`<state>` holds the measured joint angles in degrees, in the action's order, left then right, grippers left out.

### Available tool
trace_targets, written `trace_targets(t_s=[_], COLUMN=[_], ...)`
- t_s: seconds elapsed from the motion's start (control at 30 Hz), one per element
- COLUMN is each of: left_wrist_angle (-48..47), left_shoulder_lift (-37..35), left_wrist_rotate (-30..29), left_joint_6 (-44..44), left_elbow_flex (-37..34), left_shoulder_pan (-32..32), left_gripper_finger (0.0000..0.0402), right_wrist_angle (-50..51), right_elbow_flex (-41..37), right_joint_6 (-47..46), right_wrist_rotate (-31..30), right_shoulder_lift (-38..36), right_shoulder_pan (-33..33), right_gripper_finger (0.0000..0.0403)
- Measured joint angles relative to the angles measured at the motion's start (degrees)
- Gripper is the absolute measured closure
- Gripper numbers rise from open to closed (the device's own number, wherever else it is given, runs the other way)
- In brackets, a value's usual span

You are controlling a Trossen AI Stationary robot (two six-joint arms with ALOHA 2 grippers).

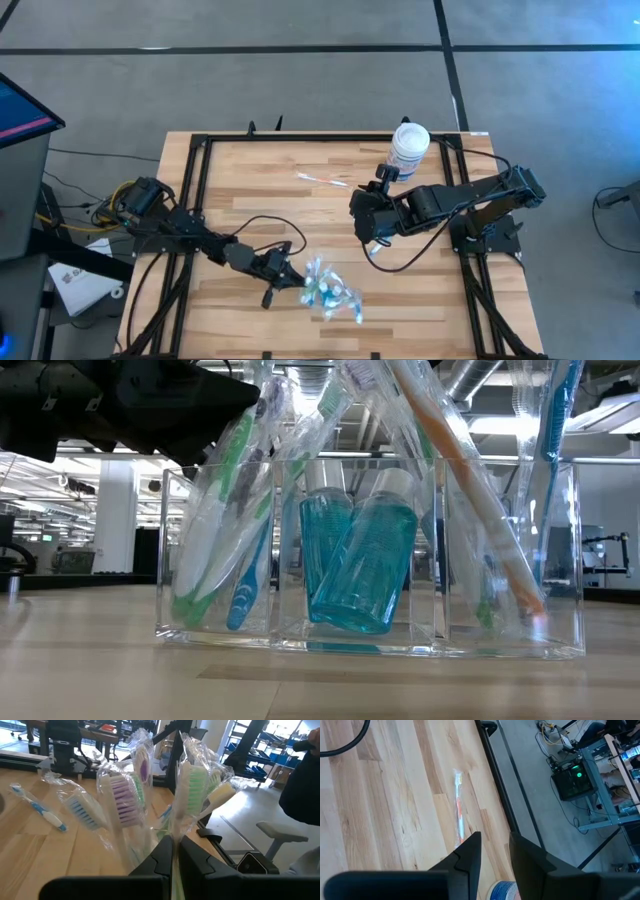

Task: Pick & Place toothbrushing station
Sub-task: Put the green toothbrush into the transparent organizer, then put the orange toothbrush into the transparent organizer

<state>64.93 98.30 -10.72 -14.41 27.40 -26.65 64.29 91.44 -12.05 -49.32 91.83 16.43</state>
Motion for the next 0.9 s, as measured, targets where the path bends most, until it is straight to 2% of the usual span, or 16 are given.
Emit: trace_targets(t_s=[0.27,0.67,0.9], left_wrist_angle=[-0.54,-2.05,-2.47], left_shoulder_lift=[-0.04,-0.29,-2.72], left_wrist_rotate=[1.16,1.03,0.51], left_joint_6=[0.49,0.72,4.21], left_elbow_flex=[0.0,-0.09,-0.91], left_shoulder_pan=[0.0,0.0,0.02], left_gripper_finger=[0.0385,0.0294,0.0253], right_wrist_angle=[0.0,-0.02,-0.03], right_elbow_flex=[0.0,0.0,0.0], right_joint_6=[0.0,0.0,0.0], right_wrist_rotate=[0.02,0.39,0.42], right_shoulder_lift=[0.0,0.0,0.0], right_shoulder_pan=[0.0,0.0,0.0], right_gripper_finger=[0.0311,0.0311,0.0311])
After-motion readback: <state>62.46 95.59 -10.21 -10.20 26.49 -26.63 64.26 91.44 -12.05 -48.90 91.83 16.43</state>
